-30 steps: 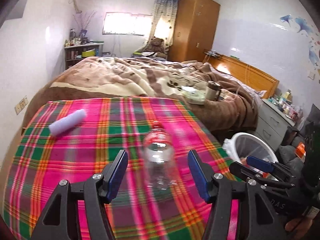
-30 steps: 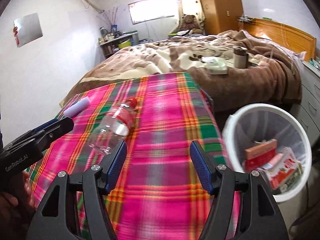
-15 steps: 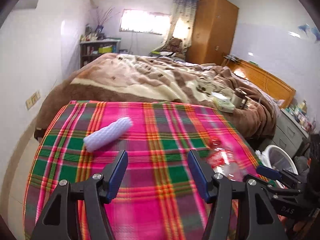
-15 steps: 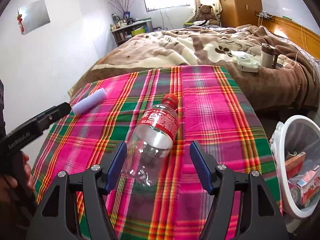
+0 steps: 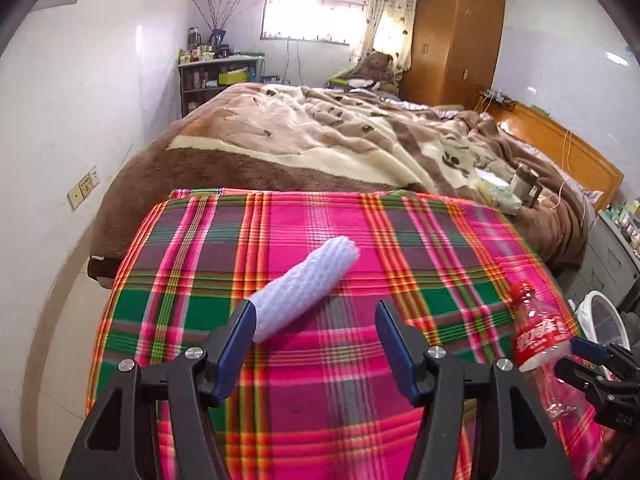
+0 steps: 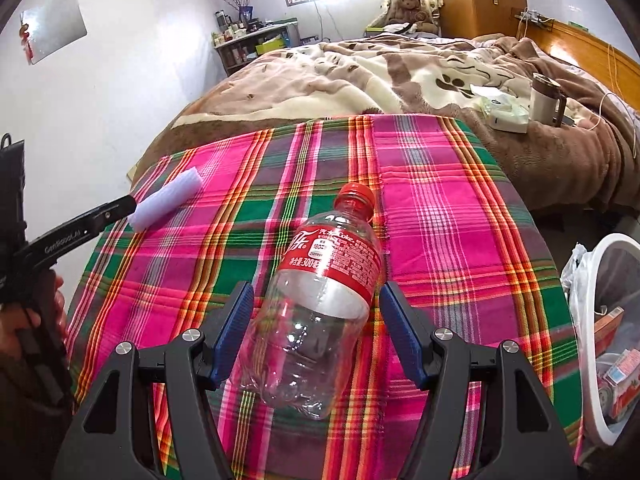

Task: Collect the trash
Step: 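Grasp the white foam net with the left tool while the right tool grasps the cola bottle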

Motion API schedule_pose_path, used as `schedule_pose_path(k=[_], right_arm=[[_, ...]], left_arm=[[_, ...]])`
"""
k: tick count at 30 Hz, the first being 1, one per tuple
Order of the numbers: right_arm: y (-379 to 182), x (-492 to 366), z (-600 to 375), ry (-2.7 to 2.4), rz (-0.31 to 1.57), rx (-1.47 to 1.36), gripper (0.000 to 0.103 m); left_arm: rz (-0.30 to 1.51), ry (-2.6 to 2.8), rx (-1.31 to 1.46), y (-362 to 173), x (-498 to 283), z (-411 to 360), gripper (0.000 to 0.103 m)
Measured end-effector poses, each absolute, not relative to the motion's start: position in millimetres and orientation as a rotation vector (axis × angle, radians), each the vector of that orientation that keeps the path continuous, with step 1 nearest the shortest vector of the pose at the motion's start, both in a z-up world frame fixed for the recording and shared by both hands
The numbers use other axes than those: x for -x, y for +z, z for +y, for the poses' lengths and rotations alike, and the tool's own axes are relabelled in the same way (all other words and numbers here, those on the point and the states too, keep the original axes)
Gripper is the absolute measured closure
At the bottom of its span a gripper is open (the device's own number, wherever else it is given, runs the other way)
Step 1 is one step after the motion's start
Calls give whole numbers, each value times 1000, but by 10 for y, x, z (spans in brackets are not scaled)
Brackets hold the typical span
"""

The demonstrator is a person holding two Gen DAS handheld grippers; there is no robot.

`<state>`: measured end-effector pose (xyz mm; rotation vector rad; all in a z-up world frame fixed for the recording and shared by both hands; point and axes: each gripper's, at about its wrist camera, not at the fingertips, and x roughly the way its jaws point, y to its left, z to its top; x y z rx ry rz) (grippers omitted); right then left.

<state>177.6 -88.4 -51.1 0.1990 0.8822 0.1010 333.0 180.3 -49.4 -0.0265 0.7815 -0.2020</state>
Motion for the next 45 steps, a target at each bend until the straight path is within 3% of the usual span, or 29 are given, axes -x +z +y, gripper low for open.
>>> schedule_pose_path(k=[18,23,33,34,37,39,42,45], right_arm=[[-516,-1781,-772,111,913,-130,37],[-508,-1759,-747,108,903,-121,38],[-497,-1772,-772,96,899,-120,38],[-498,-1775,-776,95,901,-121,38],[-511,-1779,-799,96,899,-135,38],[-519,-1779,-800,97,897,-138,38],[-513,-1777,-798,96,887,-136,48],[-508,-1775,-800,95,881,-128,48]], left_arm=[[918,-301,-13,-897,-3826,1758,41],[921,-304,-19,-956,-3801,1668,50],[941,-294,77,-1000,-3865,1741,50],[940,-284,76,-997,-3858,1743,51],[934,-274,75,-995,-3848,1742,72],[925,-263,58,-992,-3820,1732,72],[908,-275,45,-962,-3765,1699,74],[899,-282,58,-918,-3702,1693,74]])
